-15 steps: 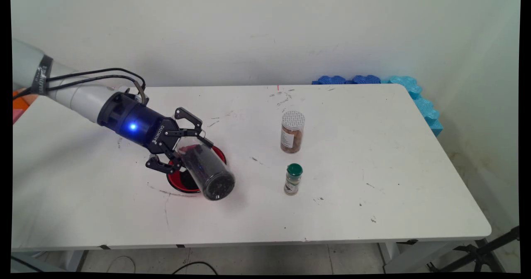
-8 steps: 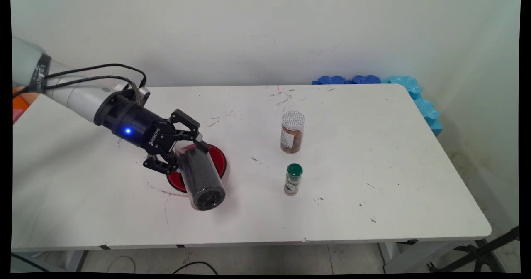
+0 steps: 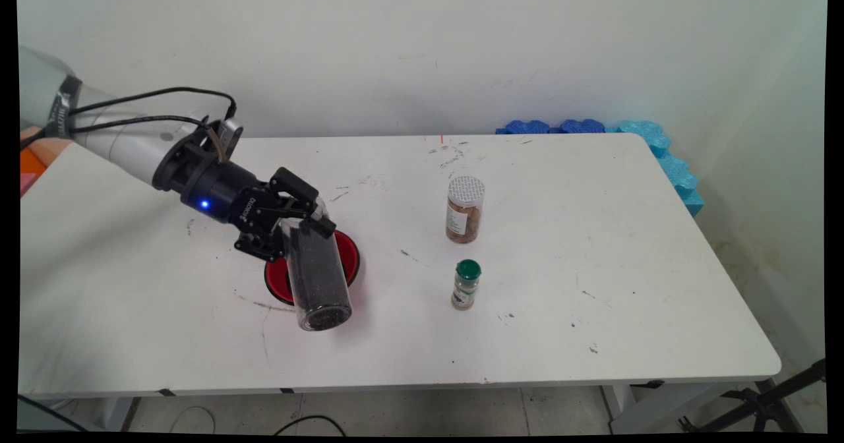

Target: Pour the black seasoning powder in the red bowl

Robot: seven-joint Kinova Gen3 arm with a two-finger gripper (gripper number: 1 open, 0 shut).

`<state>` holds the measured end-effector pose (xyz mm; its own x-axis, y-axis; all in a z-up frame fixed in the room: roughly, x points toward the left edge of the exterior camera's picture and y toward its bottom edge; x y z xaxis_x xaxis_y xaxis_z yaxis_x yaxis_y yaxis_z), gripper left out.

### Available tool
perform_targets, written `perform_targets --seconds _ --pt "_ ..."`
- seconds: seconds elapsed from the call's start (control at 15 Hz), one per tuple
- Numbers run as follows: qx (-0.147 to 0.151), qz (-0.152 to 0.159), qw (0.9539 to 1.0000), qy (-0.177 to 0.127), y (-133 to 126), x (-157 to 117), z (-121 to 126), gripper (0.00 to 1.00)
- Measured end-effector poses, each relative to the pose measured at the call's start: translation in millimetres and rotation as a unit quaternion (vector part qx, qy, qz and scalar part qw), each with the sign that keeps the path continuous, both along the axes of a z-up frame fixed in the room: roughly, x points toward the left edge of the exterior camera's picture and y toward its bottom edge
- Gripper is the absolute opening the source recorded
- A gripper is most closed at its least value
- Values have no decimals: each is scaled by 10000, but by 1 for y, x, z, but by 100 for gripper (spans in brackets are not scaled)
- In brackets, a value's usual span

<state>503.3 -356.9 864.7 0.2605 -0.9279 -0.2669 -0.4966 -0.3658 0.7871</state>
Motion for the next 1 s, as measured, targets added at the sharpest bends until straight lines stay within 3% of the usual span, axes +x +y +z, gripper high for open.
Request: perform_targets --seconds 0.33,0.47,0.73,0.87,1.0 --pt "-751 -494 9959 -120 -3 -3 9 0" --pt "-1140 -764 9903 -193 -5 -4 14 0" --pt "-1959 -1277 9717 -337 -9 -8 24 0" --pt "-2367 -1547 9583 -416 -11 -10 29 0" --pt "-2789 -1807 9417 -517 -14 -13 34 0"
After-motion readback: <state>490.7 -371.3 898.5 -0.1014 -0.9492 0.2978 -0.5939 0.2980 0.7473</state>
